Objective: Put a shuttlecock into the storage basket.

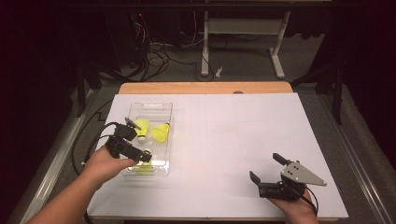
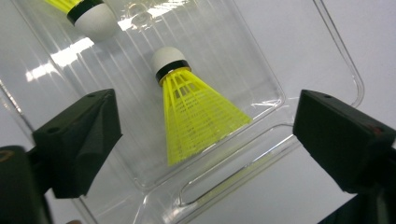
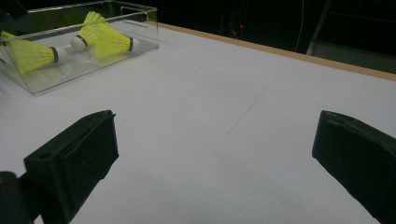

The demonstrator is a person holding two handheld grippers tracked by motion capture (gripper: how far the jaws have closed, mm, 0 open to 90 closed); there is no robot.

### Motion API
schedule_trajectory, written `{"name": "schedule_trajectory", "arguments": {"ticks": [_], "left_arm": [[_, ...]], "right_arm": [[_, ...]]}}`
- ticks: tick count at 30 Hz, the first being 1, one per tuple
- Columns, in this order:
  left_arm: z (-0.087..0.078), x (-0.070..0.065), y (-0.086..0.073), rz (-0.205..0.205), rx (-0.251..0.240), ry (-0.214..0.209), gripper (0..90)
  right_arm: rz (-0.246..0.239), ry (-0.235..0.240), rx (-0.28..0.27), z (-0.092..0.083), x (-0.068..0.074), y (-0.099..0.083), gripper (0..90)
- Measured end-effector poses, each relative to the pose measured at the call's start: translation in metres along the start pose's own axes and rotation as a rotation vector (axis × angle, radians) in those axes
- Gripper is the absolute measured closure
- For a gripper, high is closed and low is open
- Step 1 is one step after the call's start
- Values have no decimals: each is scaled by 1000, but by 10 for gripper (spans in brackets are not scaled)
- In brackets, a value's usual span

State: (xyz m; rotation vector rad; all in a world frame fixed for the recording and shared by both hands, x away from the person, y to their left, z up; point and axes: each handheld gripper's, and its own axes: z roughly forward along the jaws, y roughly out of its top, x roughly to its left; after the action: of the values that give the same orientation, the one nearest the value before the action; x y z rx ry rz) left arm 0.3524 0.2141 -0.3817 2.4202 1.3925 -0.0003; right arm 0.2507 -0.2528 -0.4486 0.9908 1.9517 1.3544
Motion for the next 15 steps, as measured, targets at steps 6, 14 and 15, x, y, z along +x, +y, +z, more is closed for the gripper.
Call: {"name": "schedule_trajectory", "arguments": {"ticks": [6, 14, 15], "left_arm": [[11, -4, -2, 5, -53, -13, 6], [19, 0, -10, -17, -143, 9, 1], [21, 1, -11, -22, -145, 7, 1]], "right_arm": [[-1, 2, 1, 0, 0, 0, 7], [5, 0, -2, 0, -1, 0, 8], [6, 1, -1, 0, -1, 0, 7]]}}
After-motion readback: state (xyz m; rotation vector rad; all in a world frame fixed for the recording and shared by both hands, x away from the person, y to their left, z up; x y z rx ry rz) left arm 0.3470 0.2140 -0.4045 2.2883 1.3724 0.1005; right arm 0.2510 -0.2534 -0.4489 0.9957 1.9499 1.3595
